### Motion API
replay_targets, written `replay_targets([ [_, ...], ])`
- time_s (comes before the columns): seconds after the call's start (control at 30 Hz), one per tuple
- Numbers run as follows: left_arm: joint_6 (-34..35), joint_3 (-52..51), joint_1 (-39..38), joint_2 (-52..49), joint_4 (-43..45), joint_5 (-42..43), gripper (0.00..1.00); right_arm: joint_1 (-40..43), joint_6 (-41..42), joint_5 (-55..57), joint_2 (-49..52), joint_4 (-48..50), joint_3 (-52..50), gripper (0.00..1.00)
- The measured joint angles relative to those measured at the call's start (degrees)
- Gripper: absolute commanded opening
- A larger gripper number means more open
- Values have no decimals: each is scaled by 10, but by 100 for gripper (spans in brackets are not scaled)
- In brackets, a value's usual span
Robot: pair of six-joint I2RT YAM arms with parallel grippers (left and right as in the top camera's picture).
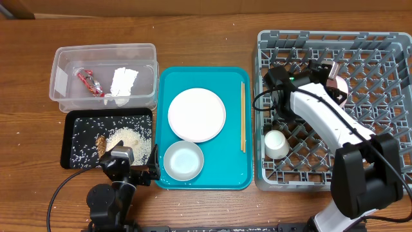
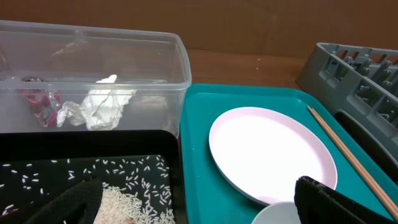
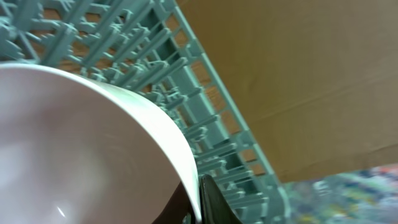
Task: Sort waste into correct bins and load items into the dishwasher
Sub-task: 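Stand the pink bowl upright in the rack and open the right gripper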
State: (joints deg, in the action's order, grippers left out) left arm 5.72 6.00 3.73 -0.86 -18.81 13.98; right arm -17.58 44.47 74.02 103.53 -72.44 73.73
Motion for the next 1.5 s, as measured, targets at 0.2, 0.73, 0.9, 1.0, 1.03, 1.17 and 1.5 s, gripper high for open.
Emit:
replay_targets([
  [0.2,0,0,0,0,0,0,100,6,-2,29,2,-4,-4,4],
  [0.73,0,0,0,0,0,0,100,17,-41,-5,3,29,-4,10],
  [0.9,0,0,0,0,0,0,100,-4,-43,1,3,27,-4,11],
  [1.0,0,0,0,0,0,0,100,-4,-45,11,4,24,-4,4],
  [1.03,0,0,0,0,0,0,100,-4,-44,19,4,24,-4,4],
  [1.17,0,0,0,0,0,0,100,-3,-52,60,6,25,-7,4],
  [1.5,0,0,0,0,0,0,100,31,-104,76,9,70,-8,4],
])
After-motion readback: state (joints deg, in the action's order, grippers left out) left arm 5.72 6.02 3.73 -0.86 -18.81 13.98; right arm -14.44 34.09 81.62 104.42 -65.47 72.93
